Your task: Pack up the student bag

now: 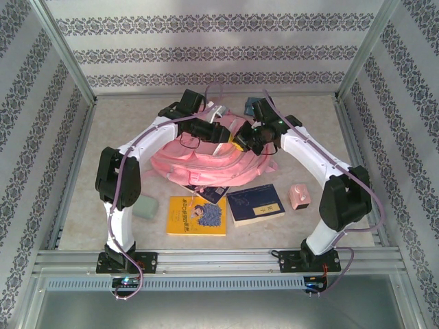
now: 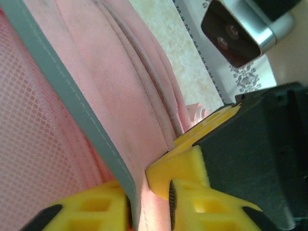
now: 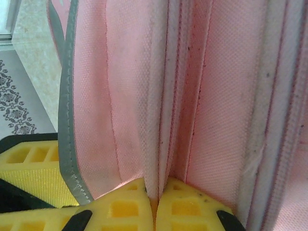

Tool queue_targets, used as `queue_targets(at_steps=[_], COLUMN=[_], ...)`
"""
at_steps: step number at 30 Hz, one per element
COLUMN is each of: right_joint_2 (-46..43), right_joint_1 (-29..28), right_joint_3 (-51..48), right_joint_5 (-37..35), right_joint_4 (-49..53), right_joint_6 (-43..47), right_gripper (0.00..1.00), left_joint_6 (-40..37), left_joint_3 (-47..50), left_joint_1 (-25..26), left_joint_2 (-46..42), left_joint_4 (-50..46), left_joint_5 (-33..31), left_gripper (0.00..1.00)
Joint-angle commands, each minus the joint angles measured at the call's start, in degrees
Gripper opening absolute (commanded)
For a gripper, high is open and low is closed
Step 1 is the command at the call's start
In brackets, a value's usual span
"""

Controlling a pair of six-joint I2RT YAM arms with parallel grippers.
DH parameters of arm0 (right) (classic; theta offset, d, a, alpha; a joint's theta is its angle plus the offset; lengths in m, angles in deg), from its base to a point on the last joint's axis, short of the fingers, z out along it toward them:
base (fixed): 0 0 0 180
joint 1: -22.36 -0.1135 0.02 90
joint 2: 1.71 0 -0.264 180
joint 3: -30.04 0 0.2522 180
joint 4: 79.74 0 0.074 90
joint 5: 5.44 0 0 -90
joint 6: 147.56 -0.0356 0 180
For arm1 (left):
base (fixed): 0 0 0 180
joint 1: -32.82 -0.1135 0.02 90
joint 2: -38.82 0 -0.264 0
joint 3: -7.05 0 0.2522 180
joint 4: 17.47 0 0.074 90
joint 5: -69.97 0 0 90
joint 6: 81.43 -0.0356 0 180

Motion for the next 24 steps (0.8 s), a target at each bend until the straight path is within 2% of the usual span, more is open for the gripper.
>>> queue_targets(at_steps=[1,4,8,12,15,17,18,20,21,23,24], right_joint_2=[-2.0,-2.1,-1.9,-1.5,-0.6,-0.1,-0.1,0.1,0.3,1.1,1.6], right_joint_1=[-0.1,0.1,0.4,0.6,0.6,0.6,0.4,0.1,-0.1,-0.5,-0.7], right_joint_3=[-0.3,0.7,2.9,7.2,10.4,11.8,12.4,13.8,14.6,16.4,17.6], right_joint_5=[-0.8,-1.8,-2.2,-2.6,-1.4,-0.8,-0.8,-0.7,-0.7,-0.2,-0.2], right_joint_4=[-1.2,-0.2,0.3,2.5,4.2,4.8,4.8,4.9,4.9,5.1,5.3], right_joint_6=[-1.5,-2.1,-4.8,-5.5,-5.3,-5.8,-6.2,-6.9,-7.3,-8.5,-9.1], right_gripper=[0.0,0.0,0.0,0.0,0.0,0.0,0.0,0.0,0.0,0.0,0.0], left_joint_6=[0.0,0.1,1.5,3.5,3.3,2.9,0.9,2.0,2.8,0.1,1.4], left_joint_3=[0.5,2.9,9.5,20.2,27.4,32.2,35.1,38.8,40.6,41.5,42.9], left_joint_1=[-2.1,-2.8,-2.9,-2.9,-2.6,-2.6,-2.5,-2.6,-2.6,-2.5,-2.4], left_joint_2=[-6.2,-11.5,-20.4,-32.1,-39.7,-43.1,-45.3,-48.5,-49.7,-50.7,-50.9], left_joint_4=[1.0,1.1,2.9,8.8,14.0,18.2,20.1,22.7,23.8,22.1,22.1], left_joint_5=[-4.4,-10.9,-19.2,-29.6,-32.8,-32.7,-31.7,-33.2,-32.6,-27.2,-26.3], left_gripper=[0.4,0.46,0.46,0.47,0.5,0.5,0.48,0.4,0.4,0.4,0.4])
